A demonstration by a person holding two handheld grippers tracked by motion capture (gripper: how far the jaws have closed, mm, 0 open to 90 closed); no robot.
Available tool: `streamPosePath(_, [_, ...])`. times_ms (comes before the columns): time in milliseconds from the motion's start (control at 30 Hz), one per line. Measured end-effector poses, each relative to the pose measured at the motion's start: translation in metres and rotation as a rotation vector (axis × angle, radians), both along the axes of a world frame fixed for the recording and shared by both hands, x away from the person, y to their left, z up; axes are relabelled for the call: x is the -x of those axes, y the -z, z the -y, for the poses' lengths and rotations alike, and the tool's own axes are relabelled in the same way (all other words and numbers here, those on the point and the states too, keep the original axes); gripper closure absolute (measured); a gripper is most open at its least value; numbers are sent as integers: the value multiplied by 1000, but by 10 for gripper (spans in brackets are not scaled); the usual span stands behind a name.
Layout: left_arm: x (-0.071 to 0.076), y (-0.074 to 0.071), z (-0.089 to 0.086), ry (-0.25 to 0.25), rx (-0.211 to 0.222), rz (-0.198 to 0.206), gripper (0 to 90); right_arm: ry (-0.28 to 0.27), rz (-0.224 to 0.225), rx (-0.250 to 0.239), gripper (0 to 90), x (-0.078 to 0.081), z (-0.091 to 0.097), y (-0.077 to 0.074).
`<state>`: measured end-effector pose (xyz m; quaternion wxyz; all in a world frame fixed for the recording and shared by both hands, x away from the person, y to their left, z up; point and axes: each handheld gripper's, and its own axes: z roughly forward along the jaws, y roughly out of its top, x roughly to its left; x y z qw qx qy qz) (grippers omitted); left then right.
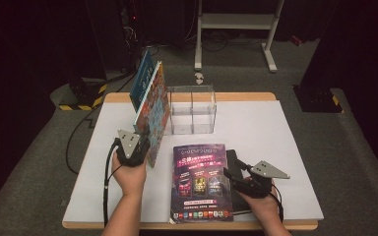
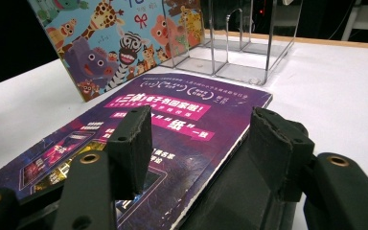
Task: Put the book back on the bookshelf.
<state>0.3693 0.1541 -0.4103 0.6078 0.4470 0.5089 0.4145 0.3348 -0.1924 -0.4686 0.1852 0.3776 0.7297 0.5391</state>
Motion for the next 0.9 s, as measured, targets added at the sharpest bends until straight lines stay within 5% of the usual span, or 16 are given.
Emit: streamPosePath(900, [-21, 2, 9, -88, 3, 12, 792, -1, 2, -8, 410, 1, 1, 0])
